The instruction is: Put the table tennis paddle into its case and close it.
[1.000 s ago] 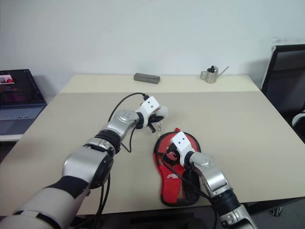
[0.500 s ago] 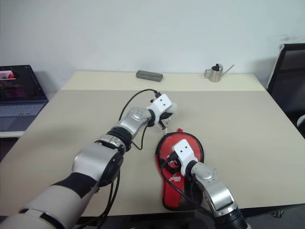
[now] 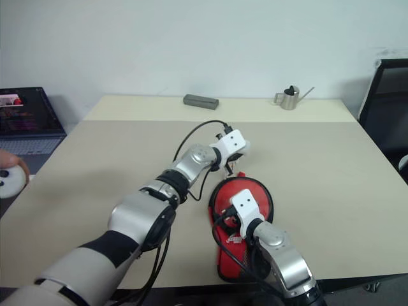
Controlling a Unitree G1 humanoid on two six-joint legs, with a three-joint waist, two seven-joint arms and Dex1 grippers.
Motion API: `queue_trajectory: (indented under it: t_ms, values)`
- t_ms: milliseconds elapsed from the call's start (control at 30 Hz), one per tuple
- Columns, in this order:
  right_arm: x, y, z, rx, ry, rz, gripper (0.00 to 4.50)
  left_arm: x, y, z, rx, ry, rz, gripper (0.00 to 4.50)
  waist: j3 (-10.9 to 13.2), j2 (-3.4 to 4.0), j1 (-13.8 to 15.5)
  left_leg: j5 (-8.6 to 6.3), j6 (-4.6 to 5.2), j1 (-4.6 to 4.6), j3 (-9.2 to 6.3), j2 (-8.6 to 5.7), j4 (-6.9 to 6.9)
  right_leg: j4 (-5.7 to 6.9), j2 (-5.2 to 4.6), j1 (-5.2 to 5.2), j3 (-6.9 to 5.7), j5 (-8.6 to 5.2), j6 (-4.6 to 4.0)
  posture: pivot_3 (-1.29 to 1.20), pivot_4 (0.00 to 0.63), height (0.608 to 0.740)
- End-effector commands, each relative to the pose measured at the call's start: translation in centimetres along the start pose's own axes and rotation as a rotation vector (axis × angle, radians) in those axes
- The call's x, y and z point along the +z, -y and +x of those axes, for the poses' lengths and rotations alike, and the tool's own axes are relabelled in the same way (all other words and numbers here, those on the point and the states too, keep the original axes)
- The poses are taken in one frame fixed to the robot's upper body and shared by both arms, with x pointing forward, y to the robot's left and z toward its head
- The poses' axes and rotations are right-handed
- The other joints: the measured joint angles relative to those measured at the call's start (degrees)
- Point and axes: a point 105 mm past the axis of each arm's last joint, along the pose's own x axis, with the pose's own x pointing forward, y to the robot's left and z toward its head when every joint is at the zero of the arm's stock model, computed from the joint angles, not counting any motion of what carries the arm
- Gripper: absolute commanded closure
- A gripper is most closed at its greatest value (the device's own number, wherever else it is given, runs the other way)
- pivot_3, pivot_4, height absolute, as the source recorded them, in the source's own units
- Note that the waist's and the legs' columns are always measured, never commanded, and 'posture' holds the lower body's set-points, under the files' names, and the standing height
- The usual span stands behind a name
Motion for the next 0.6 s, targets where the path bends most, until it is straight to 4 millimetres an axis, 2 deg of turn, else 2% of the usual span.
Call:
queue_trajectory:
  t_ms: [33,200,400,600]
  values:
    - [-11.7,-3.5,-2.3,0.08,-0.478,0.169,0.0,2.3,-0.7,0.1,0.035,0.042,0.075,4.28,0.0,0.01,0.0,-0.04,0.0,0.0,0.0,0.0,0.0,0.0,0.0,0.0,0.0,-0.04,0.06,0.0,0.15,0.74]
    - [-11.6,-3.4,-2.3,0.074,-0.478,0.173,0.0,2.8,0.1,0.4,0.007,0.059,0.075,4.28,-0.1,0.03,0.0,-0.2,0.02,0.0,-0.01,0.0,0.03,0.01,0.0,0.0,0.01,-0.17,0.2,0.0,0.15,0.74]
    - [-11.4,-3.4,-1.9,0.075,-0.471,0.173,0.0,1.8,2.3,0.7,-0.117,0.046,0.033,4.28,-0.1,0.14,0.0,-0.24,0.02,0.02,0.02,0.0,0.03,0.01,0.0,0.01,0.01,-0.2,0.19,0.0,0.15,0.74]
    - [-10.9,-3.1,-1.8,0.074,-0.461,0.16,0.0,0.8,3.7,0.9,-0.161,0.029,0.014,2.18,-0.2,0.21,0.0,-0.26,0.03,0.05,0.02,0.01,0.03,0.02,0.01,0.02,0.02,-0.22,0.18,0.0,0.15,0.74]
